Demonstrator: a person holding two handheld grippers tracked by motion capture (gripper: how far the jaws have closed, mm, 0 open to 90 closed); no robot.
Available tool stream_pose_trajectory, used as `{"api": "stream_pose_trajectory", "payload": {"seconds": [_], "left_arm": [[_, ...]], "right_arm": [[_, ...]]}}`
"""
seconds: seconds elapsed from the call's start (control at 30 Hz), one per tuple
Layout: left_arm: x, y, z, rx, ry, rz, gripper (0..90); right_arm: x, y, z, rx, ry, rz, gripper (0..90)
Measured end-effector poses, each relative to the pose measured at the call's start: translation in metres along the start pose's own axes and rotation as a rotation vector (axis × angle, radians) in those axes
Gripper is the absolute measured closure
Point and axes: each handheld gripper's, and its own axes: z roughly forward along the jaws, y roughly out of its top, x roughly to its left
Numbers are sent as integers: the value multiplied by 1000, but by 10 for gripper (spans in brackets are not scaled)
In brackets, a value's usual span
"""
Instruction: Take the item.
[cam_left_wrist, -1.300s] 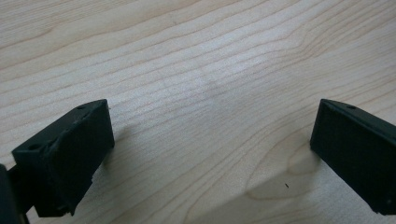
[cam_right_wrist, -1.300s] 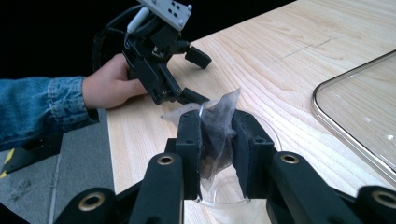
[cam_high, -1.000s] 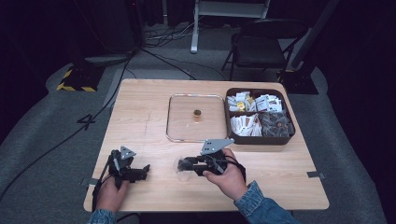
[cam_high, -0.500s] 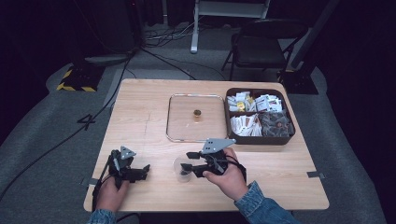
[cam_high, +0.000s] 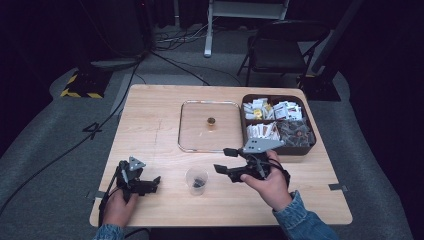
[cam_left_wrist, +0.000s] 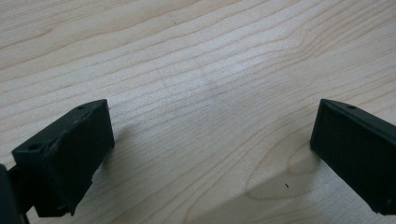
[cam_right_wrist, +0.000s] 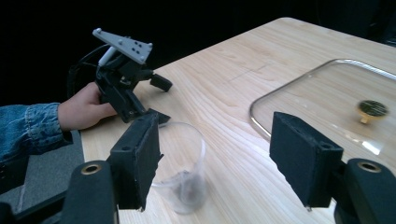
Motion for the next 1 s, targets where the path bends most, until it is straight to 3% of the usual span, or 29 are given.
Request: {"api": "stream_pose_trajectory", "payload": {"seconds": [0.17, 0.63, 0.9, 1.0], "left_arm": [[0, 0, 0, 1, -1, -1, 0], [0, 2, 2, -1, -5, -3, 0], [0, 2, 2, -1, -5, -3, 0], [0, 2, 2, 1, -5, -3, 0]], "right_arm": [[-11, -5, -23, -13, -34, 29, 339], [-36, -25, -79, 18, -147, 95, 322], [-48, -39, -97, 30, -198, 96, 295], [-58, -53, -103, 45, -233, 112, 300]]}}
